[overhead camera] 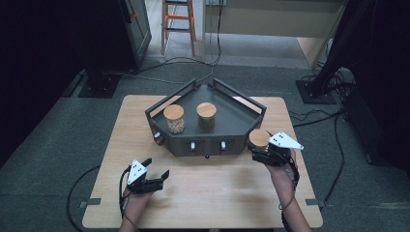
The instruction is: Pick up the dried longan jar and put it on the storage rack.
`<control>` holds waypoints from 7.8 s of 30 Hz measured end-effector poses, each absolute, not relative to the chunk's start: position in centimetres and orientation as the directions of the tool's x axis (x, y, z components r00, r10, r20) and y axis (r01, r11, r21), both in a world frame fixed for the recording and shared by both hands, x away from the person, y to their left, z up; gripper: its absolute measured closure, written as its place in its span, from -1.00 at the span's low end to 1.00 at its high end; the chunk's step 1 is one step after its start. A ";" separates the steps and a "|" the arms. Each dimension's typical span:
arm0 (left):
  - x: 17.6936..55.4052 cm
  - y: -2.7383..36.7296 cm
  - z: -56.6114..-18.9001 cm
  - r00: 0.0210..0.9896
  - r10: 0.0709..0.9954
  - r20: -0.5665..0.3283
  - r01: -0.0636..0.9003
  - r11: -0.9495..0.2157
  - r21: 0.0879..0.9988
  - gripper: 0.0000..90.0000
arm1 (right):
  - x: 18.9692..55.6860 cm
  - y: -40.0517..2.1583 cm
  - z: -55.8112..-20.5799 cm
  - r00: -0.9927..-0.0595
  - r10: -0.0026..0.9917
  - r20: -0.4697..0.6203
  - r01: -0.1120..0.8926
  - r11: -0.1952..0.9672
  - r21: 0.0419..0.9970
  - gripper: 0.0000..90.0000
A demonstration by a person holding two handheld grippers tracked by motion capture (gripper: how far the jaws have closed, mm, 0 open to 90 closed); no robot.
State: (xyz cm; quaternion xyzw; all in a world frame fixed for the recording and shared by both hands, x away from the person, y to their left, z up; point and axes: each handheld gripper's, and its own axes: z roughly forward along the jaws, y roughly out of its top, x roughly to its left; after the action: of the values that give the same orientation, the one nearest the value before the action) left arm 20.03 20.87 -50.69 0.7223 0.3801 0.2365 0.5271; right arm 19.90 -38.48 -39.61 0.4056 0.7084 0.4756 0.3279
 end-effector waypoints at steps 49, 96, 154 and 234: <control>20.0 21.2 -50.6 0.594 0.801 -0.069 0.299 -0.140 0.944 -0.76 | 23.7 -37.3 -35.4 -0.468 0.881 -0.065 0.245 0.201 0.949 -0.45; 19.8 21.5 -50.7 0.597 0.797 -0.090 0.292 -0.111 0.950 -0.76 | 28.8 -34.4 -35.7 -0.481 0.876 -0.034 0.227 0.162 0.960 -0.45; 19.8 22.0 -50.7 0.597 0.796 -0.101 0.290 -0.096 0.952 -0.76 | 32.1 -33.6 -40.1 -0.442 0.895 0.052 0.271 0.078 0.959 -0.51; 19.7 22.5 -51.1 0.580 0.797 -0.170 0.311 -0.024 0.950 -0.78 | 22.6 -36.9 -42.8 -0.458 0.888 0.040 0.220 0.070 0.973 -0.68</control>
State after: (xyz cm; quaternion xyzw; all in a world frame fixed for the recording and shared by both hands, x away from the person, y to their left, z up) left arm 19.74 22.48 -51.13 0.6831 0.4054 0.2133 0.5688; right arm 22.56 -36.93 -42.79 0.4183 0.6625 0.5388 0.3097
